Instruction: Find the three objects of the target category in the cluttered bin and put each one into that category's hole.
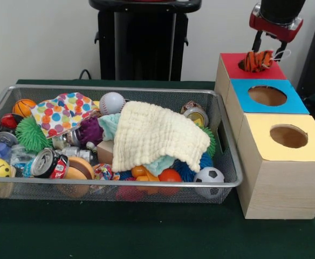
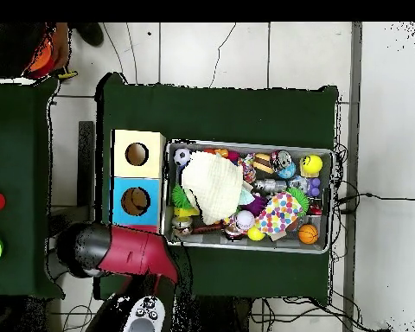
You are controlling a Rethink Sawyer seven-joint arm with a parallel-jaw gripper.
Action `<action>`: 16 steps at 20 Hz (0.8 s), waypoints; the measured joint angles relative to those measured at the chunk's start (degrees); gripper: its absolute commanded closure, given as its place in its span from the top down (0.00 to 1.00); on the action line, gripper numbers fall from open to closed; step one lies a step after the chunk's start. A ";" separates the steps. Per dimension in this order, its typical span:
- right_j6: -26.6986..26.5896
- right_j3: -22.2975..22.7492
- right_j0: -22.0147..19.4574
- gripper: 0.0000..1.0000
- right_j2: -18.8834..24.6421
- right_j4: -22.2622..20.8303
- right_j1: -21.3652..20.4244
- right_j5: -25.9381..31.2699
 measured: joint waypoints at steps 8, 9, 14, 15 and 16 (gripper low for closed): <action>0.00 2.29 0.67 1.00 0.38 2.41 0.70 -3.91; 0.00 2.48 0.67 1.00 0.38 2.75 0.67 -4.11; 0.00 3.39 0.68 1.00 0.39 3.81 0.37 -5.04; 0.00 3.51 0.67 1.00 0.39 3.94 0.34 -5.15; 0.00 3.88 0.62 1.00 0.41 4.33 0.21 -5.50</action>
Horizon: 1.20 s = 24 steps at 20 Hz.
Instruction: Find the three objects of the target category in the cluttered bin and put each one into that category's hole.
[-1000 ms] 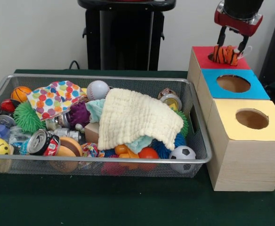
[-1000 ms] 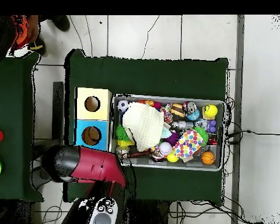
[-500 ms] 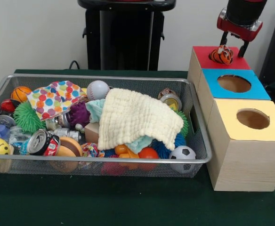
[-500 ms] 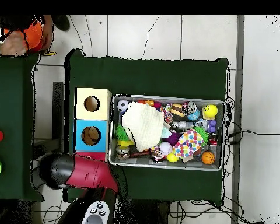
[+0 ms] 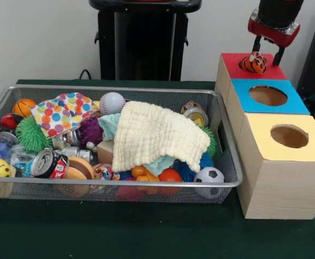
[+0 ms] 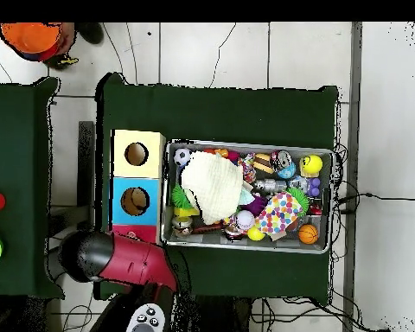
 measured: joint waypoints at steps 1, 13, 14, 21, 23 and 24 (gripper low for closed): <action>0.00 0.14 -0.06 1.00 0.03 0.18 -0.04 -0.11; 0.00 0.95 -1.16 1.00 -0.23 0.50 -1.31 -0.12; 0.00 0.95 -1.62 1.00 -0.62 0.06 -1.92 0.39; 0.00 0.67 -2.79 1.00 -2.48 -1.82 -4.32 4.64; 0.00 0.43 -3.11 1.00 -2.96 -2.43 -5.09 6.58; 0.00 0.28 -3.28 1.00 -3.13 -2.67 -5.40 7.50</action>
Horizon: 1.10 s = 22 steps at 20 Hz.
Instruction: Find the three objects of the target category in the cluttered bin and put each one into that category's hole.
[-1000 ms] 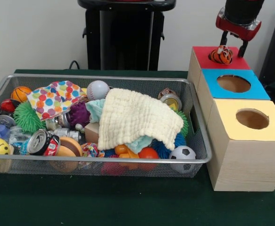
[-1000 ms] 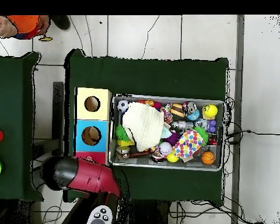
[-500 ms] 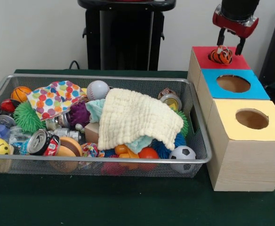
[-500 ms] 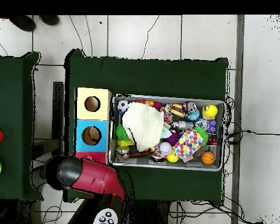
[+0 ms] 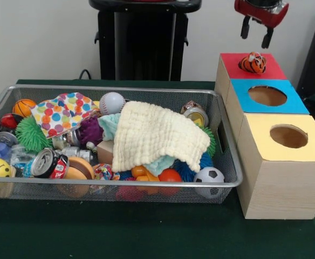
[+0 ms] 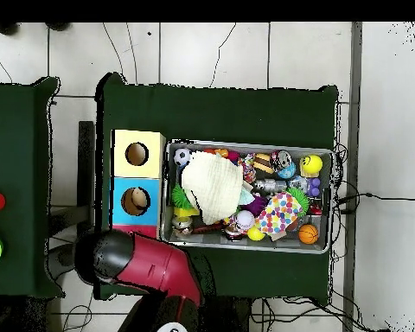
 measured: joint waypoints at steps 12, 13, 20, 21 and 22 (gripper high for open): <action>0.00 -3.68 -1.25 1.00 -1.41 -0.83 0.14 3.16; 0.00 -3.69 -1.25 1.00 -1.42 -0.83 0.17 3.16; 0.00 -3.70 -1.33 1.00 -1.48 -0.83 1.06 2.60; 0.00 -3.70 -1.34 1.00 -1.49 -0.83 1.39 2.18; 0.00 -3.70 -1.37 1.00 -1.48 -0.84 1.66 1.83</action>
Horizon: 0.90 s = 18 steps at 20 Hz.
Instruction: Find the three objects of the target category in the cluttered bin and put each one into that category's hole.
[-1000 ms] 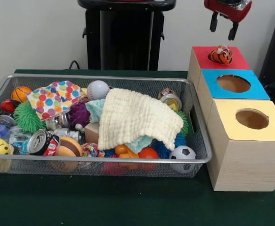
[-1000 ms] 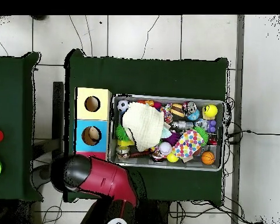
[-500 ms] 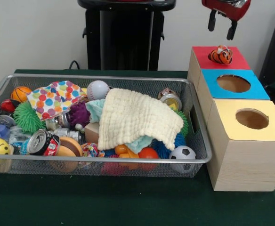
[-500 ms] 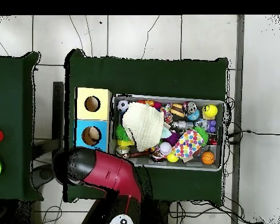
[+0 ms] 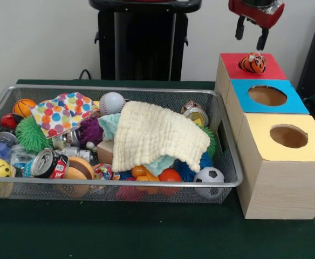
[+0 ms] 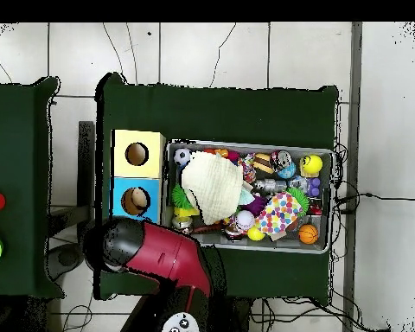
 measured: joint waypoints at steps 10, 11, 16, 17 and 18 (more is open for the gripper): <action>0.00 0.07 -1.31 1.00 0.13 0.02 4.81 -9.35; 0.00 0.11 -1.46 1.00 0.16 0.04 5.15 -10.22; -0.01 0.57 -1.95 1.00 0.71 0.16 5.13 -11.57; -0.01 0.59 -2.01 1.00 0.76 0.15 5.12 -11.59; -0.01 0.60 -2.13 1.00 0.83 0.15 5.10 -11.61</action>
